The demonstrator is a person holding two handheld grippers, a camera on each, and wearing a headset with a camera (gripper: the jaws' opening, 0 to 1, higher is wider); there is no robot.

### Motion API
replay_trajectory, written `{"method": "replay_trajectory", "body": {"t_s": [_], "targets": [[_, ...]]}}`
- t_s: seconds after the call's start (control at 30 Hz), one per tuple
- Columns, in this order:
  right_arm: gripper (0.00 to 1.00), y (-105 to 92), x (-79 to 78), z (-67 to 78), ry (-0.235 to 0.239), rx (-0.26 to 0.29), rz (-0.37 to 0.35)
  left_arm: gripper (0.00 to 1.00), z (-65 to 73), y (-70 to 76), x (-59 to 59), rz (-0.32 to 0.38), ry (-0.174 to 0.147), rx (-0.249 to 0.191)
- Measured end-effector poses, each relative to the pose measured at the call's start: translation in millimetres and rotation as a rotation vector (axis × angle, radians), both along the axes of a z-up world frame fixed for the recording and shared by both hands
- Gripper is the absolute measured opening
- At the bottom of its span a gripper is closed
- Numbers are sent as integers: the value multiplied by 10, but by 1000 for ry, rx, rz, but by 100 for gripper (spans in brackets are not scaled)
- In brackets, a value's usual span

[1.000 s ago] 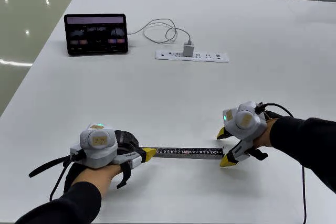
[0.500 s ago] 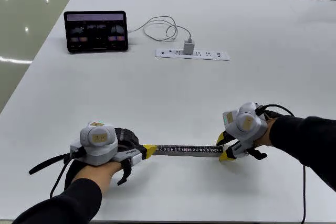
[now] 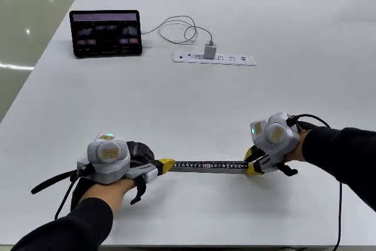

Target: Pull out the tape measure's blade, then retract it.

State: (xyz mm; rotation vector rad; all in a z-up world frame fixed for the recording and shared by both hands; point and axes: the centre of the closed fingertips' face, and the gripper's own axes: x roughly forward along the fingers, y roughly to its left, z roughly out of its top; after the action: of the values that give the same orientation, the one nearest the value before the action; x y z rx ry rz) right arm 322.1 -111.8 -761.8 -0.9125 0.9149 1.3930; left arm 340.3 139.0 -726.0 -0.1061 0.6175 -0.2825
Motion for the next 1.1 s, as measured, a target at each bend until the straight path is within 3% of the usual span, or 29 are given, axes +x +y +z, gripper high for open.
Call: {"method": "replay_trajectory", "body": {"t_s": [0.13, 0.2, 0.27, 0.4, 0.43, 0.6, 0.77, 1.1], "targets": [[11, 17, -2, -1, -6, -20, 9, 95, -15, 52, 28, 22, 0, -6], [11, 23, -4, -4, -10, -52, -11, 92, -15, 95, 41, 41, -2, -7], [11, 24, -6, -6, -16, -83, 16, 91, -24, 102, 40, 56, 4, -14], [11, 26, -1, -13, -18, -106, 20, 80, -31, 87, 31, 59, 16, -11], [11, 18, 8, -16, -8, -113, -9, 77, -18, 86, 34, 60, 11, -5], [11, 9, 26, -15, 15, -107, -40, 66, -6, 156, 33, 83, 11, 11], [11, 11, 7, -14, 11, -112, -32, 65, -8, 152, 28, 84, 16, 12], [11, 9, 10, -10, 5, -93, -37, 64, -41, 146, 10, 58, 40, 79]]}}
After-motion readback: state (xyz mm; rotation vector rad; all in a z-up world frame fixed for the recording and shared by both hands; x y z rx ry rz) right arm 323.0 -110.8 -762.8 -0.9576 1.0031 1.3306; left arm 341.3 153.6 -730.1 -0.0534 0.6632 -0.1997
